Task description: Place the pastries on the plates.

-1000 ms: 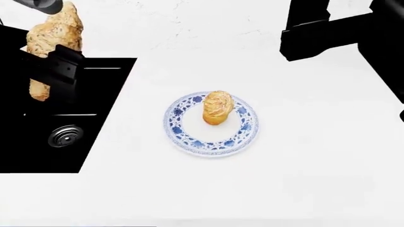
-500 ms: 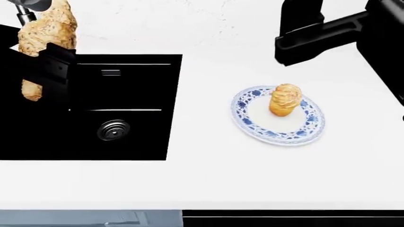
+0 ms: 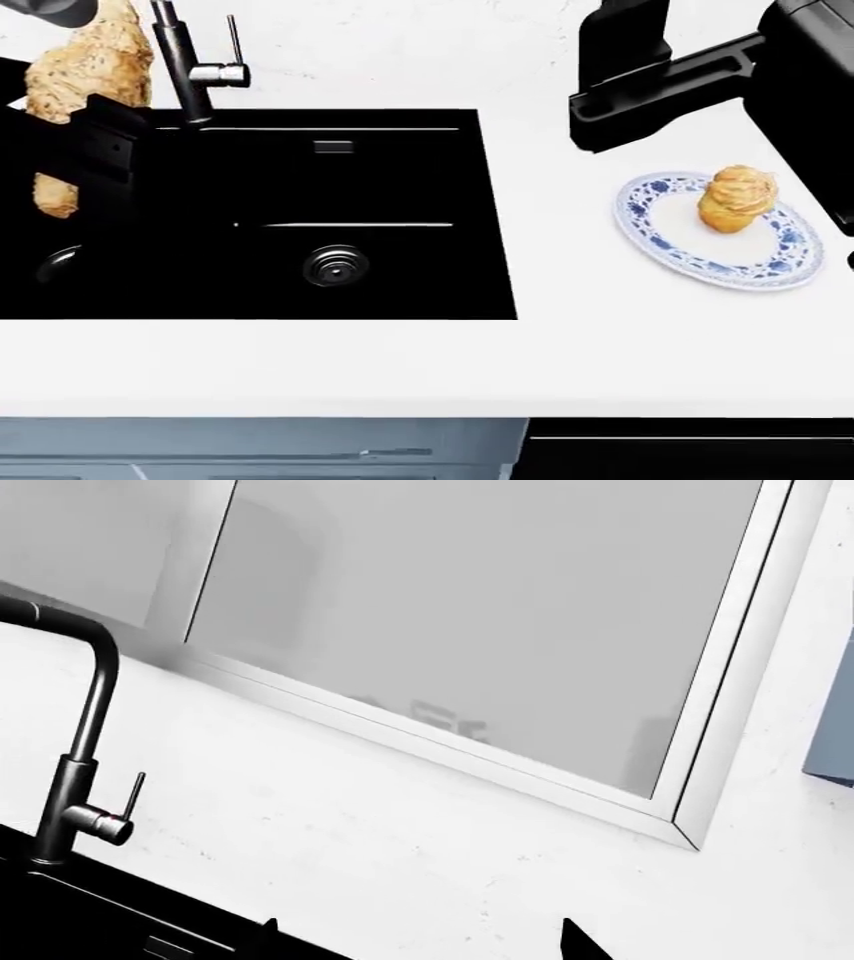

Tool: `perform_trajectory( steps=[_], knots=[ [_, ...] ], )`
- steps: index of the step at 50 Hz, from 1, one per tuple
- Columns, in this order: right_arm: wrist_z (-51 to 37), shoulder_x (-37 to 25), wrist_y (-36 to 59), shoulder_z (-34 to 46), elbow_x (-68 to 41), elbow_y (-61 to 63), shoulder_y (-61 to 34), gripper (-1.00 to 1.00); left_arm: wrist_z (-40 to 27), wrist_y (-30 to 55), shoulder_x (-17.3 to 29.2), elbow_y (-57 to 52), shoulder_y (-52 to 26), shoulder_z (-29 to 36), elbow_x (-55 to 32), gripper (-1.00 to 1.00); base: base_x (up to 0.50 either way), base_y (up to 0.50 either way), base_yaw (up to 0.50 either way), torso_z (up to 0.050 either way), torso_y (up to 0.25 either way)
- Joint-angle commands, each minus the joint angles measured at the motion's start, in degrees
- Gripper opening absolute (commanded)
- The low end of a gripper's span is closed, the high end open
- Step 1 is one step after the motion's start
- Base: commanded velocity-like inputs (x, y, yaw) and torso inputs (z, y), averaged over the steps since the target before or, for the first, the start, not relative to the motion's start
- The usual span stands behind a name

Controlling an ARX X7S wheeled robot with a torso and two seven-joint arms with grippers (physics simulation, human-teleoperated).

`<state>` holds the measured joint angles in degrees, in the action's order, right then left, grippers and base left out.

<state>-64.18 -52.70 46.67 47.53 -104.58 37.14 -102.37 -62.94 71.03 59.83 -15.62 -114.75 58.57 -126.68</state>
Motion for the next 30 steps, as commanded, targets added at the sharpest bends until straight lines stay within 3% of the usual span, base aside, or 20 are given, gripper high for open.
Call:
perform_trajectory(
  steps=[1,18,30],
  knots=[
    [0.9,0.88,0.6,0.14,0.82,0.18,-0.34,1.0,-0.81,-0.24,0.93,0.09,-0.73,-0.16,-0.18,-1.0,-0.13,0.5,0.0,0.0,0.0],
    [2.26,1.33,0.32,0.08,2.56,0.35,0.59,1.0,-0.89,0.37,1.23,0.39,-1.28,-0.07,-0.4,-1.0,-0.06,0.5,0.0,0.0,0.0],
    [2.69,2.09,0.81,0.43,3.55,0.32,0.55,1.0,-0.64,0.31,1.2,0.37,-1.13,-0.13,-0.14,-1.0,0.09,0.5,0.0,0.0,0.0]
  ],
)
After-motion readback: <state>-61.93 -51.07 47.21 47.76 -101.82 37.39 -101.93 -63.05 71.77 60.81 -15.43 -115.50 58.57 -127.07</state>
